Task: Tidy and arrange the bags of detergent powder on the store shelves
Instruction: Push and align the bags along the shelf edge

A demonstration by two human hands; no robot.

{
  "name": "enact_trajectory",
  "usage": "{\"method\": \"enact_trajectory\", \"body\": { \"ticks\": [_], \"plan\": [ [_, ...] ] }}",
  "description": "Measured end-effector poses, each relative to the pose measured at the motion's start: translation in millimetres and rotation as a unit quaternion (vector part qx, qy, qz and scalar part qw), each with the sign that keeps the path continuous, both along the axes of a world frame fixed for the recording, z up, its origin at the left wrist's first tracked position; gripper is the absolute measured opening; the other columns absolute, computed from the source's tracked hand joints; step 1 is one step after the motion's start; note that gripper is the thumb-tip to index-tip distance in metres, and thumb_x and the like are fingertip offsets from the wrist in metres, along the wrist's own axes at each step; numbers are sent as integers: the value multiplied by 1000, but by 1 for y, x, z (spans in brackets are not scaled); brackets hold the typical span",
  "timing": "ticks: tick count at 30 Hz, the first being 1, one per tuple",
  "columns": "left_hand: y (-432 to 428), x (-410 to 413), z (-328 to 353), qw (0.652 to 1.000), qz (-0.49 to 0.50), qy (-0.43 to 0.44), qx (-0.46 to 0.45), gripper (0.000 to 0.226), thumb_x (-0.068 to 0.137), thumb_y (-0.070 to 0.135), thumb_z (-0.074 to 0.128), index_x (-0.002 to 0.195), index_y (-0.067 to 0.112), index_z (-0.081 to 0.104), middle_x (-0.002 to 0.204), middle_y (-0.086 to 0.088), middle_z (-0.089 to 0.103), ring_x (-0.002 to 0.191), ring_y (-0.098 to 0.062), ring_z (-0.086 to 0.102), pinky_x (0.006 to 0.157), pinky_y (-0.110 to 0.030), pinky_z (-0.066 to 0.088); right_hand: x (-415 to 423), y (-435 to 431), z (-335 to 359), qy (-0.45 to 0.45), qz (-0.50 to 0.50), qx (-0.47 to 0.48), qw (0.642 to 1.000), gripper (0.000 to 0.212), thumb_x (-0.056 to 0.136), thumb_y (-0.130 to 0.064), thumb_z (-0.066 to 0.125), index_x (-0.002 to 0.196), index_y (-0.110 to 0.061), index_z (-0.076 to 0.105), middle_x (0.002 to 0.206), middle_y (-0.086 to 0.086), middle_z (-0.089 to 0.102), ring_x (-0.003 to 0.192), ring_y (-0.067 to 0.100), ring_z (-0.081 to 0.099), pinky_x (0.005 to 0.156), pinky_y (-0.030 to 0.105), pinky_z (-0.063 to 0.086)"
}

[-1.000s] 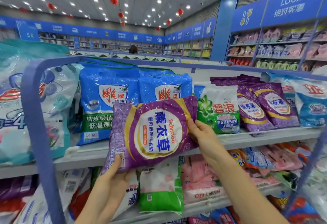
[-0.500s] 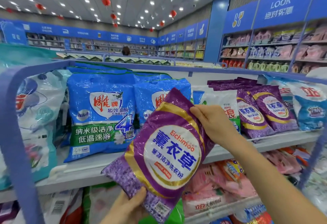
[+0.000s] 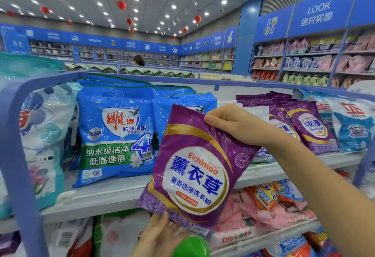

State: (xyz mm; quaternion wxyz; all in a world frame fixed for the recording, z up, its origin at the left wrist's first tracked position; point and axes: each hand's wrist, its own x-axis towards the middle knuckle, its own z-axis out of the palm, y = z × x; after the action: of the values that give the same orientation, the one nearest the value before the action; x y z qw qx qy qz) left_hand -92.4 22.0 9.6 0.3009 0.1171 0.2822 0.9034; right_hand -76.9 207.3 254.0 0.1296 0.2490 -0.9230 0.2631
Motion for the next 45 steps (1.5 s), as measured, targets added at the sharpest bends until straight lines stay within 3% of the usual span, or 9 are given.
{"method": "enact_trajectory", "body": {
  "ticks": [5,10,14,18,24,29,34,40,45],
  "plan": [
    [4,4,1,999,25,-19,-15,110,8,5,96,111,2,59,101,-28,68,84,-43,68,60,-53,56,-11,-5,1,138,-231,284,920,36,100,-41,34,83,-19,58,82,2,61,87,27,57,64,31,35],
    [5,7,8,999,33,17,-12,108,9,7,96,110,6,57,96,-25,70,79,-40,69,59,-47,58,-9,-19,-3,247,-278,310,875,44,100,-45,27,94,-18,60,88,4,64,88,27,59,60,30,31],
    [1,5,13,999,34,39,-11,103,10,7,96,104,-2,55,88,-27,69,73,-36,70,54,-40,58,-6,-16,8,177,-184,182,950,44,99,-37,39,64,-11,46,59,2,46,61,22,43,53,33,28],
    [-2,5,11,999,24,45,-7,106,21,1,96,117,-4,50,101,-31,65,86,-39,68,64,-41,59,1,-19,16,44,-46,47,997,51,98,-27,44,69,14,48,58,23,38,54,22,31,53,31,29],
    [0,10,10,994,46,62,-76,111,25,7,97,123,-6,47,110,-32,63,96,-40,66,72,-44,58,-6,-19,14,98,-157,138,973,46,99,-36,39,71,-2,53,64,11,51,60,22,47,57,34,36],
    [-7,11,9,986,59,92,-124,108,18,10,97,113,-10,51,96,-33,66,75,-39,68,57,-37,58,-3,-24,24,70,-84,98,989,48,99,-30,43,65,4,44,58,13,36,51,19,30,55,33,28],
    [-29,-2,14,978,111,122,-131,116,14,21,98,118,-2,52,108,-25,67,95,-41,66,73,-38,59,0,-27,32,67,-75,91,991,48,99,-30,42,76,11,54,67,26,52,59,36,45,57,39,34],
    [-43,-5,54,894,154,290,-304,88,40,64,78,114,23,53,114,8,65,99,3,63,73,-12,50,11,-39,30,93,-6,138,986,40,97,-25,46,58,-19,46,49,-9,45,51,5,44,53,20,29],
    [-41,1,61,889,136,293,-323,100,35,80,74,111,18,59,104,4,73,100,-14,68,87,-27,52,11,-32,33,131,-34,158,978,35,97,-29,46,63,-26,48,53,-10,44,56,3,47,53,23,31]
  ]
}}
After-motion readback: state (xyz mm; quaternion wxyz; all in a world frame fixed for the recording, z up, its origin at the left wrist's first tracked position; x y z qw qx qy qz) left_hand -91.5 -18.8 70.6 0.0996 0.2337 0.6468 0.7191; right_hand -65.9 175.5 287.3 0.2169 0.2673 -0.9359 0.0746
